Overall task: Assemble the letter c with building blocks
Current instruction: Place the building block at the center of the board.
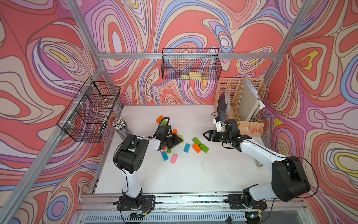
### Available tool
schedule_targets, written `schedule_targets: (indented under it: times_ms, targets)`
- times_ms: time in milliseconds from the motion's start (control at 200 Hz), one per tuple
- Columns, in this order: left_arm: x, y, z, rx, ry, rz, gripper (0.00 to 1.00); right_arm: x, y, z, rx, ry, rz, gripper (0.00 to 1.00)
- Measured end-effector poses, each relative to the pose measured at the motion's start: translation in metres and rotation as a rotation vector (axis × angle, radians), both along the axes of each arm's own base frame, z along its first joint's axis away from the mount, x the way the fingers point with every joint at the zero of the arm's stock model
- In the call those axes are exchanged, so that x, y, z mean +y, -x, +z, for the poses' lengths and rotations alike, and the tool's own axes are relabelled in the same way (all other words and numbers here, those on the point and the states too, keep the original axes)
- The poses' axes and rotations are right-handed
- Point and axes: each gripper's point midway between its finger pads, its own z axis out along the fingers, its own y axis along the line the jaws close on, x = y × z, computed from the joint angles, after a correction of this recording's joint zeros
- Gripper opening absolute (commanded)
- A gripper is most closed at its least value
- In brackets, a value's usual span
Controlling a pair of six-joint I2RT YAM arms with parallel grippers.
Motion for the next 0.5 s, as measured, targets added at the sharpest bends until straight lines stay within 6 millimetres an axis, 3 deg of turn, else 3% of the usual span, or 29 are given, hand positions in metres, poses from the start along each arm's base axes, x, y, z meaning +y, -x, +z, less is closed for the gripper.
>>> schedule_targets:
  times_ms: [235,501]
  targets:
    - [0.001,-0.003,0.002,-0.010,-0.036,-0.013,0.47,0.000,0.000,0.000,0.000,0.000,0.001,0.80]
    - [0.012,-0.001,0.003,-0.025,-0.113,-0.007,0.48,0.000,0.000,0.001,-0.001,-0.001,0.000,0.79]
